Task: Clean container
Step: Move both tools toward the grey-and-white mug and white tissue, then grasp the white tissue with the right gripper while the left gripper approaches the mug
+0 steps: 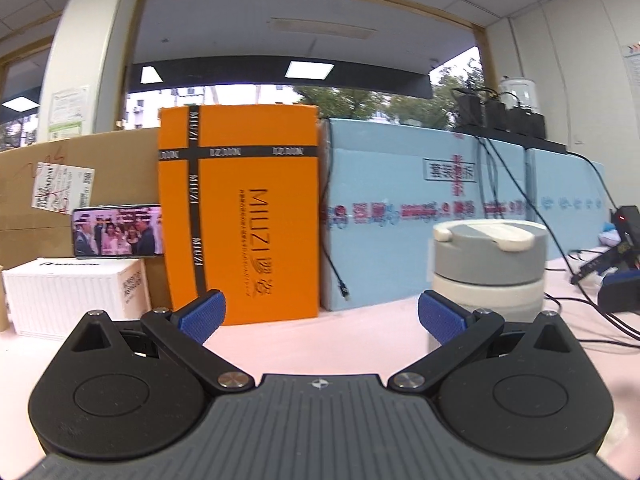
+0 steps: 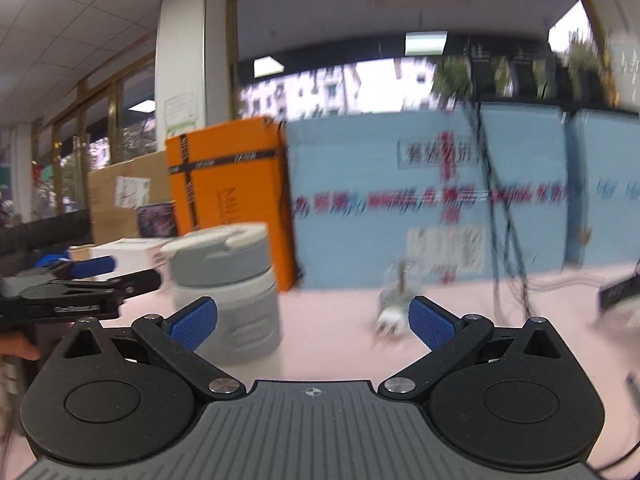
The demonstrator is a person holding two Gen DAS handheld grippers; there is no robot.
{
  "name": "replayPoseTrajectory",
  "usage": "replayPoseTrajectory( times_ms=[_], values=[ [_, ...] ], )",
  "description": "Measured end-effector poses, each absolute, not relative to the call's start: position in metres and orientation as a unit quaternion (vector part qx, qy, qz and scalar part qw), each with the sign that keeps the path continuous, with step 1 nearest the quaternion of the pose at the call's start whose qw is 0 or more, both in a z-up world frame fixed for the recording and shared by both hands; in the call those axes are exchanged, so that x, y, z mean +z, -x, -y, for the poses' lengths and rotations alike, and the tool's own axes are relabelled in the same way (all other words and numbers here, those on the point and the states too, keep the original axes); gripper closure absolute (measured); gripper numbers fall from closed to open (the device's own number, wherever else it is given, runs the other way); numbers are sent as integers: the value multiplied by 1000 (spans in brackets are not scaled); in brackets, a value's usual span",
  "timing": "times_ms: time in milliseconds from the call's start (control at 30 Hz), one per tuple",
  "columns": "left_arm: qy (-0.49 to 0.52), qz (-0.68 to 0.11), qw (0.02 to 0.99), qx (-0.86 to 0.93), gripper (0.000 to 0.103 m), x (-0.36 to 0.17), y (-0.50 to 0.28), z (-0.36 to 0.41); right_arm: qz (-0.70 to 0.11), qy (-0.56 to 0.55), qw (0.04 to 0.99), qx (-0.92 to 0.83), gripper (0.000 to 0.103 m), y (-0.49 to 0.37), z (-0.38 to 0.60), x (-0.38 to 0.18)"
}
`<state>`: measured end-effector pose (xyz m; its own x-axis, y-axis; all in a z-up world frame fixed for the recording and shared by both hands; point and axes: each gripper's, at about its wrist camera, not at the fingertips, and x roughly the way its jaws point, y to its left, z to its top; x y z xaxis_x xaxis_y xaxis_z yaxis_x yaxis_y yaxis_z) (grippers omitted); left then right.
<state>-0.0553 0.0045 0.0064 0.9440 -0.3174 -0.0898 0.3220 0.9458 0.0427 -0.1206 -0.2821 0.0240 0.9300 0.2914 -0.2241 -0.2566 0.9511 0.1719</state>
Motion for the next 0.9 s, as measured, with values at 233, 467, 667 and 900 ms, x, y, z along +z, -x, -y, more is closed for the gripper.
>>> replayPoseTrajectory(
  times_ms=[233, 467, 667, 900],
  values=[
    [-35, -48, 984, -169, 0, 2, 59, -2, -223, -103, 945, 213, 0, 124, 266, 9],
    [-19, -54, 984, -171, 0, 1, 63, -12, -232, -125, 924, 276, 0, 125, 259, 5],
    [-15, -53, 983, -175, 0, 1, 65, -13, -259, -73, 926, 263, 0, 121, 251, -1],
    [-13, -54, 982, -181, 0, 2, 63, -13, -292, -30, 919, 264, 12, 118, 238, -14]
  ],
)
